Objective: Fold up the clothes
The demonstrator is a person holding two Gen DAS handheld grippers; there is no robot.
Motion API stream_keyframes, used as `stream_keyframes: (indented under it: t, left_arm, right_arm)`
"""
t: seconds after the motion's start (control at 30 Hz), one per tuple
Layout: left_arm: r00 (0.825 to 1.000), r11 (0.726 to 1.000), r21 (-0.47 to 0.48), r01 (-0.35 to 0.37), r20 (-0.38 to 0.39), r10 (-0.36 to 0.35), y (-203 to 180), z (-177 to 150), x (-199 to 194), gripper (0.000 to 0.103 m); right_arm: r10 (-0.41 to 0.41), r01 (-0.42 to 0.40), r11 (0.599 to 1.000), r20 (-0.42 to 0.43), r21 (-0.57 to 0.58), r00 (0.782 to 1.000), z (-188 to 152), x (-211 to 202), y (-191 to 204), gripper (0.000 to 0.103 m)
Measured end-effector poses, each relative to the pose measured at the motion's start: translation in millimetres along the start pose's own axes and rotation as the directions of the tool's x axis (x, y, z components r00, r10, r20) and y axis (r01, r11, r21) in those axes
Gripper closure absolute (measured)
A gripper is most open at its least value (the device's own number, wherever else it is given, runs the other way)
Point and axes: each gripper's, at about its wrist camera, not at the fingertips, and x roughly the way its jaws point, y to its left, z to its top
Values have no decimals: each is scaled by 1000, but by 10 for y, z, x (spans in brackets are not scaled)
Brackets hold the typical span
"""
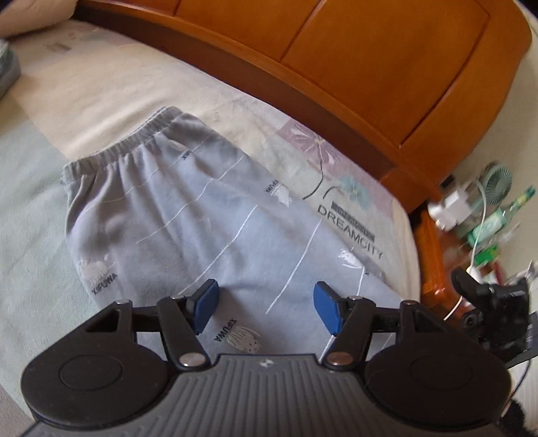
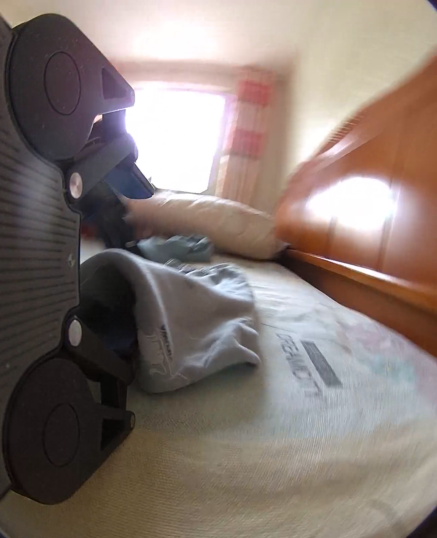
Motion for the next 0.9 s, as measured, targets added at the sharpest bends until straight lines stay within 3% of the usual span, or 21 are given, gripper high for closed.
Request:
stream_keyframes:
  t: [0.1,0.23,0.37,0.4,0.43,0.5,0.57,0.63,0.7,0.77,0.83,0.9]
  left_arm:
    - [1000,1000,-26,10,-5,-10,33,13,-31,40]
    - [1000,1000,-1,1,-10,-1,2,-27,-33,38]
    - [1000,1000,5,8,-6,-8,1,-63,-57,34]
    - [1000,1000,2,10,-6,-10,5,-68,-64,34]
    - [1000,1000,-5,9,-8,-10,12,-70,-72,34]
    - [1000,1000,-14,5,-16,-6,9,-70,-91,34]
    - [1000,1000,-17,0,-26,0,-3,-68,-113,34]
    - [999,1000,-9,-5,-38,5,-32,-65,-140,34]
    - [999,1000,10,-7,-53,8,-78,-73,-161,34]
    - [998,1000,29,-9,-67,11,-125,-81,-181,33]
    - [997,998,56,-19,-80,23,-185,-102,-197,33]
    - [995,996,87,-27,-88,35,-254,-124,-222,33]
  right_arm:
    - [-2,-3,998,94,62,996,28,-49,-23,20]
    - [-62,41,995,230,96,971,68,-71,13,19]
    - [-150,154,988,247,6,957,88,41,145,21]
    - [-184,201,979,251,-45,950,72,76,202,31]
    - [-225,258,961,258,-100,940,52,113,253,38]
    - [-300,362,908,274,-213,914,14,189,318,76]
    - [-343,426,855,292,-297,893,-19,235,379,90]
    - [-361,462,806,311,-371,879,-59,248,454,92]
    - [-319,451,750,334,-484,887,-161,165,596,92]
    - [-317,472,650,353,-595,881,-284,153,706,91]
    - [-393,522,588,345,-618,852,-312,137,653,89]
    - [-483,581,582,333,-570,810,-242,15,481,80]
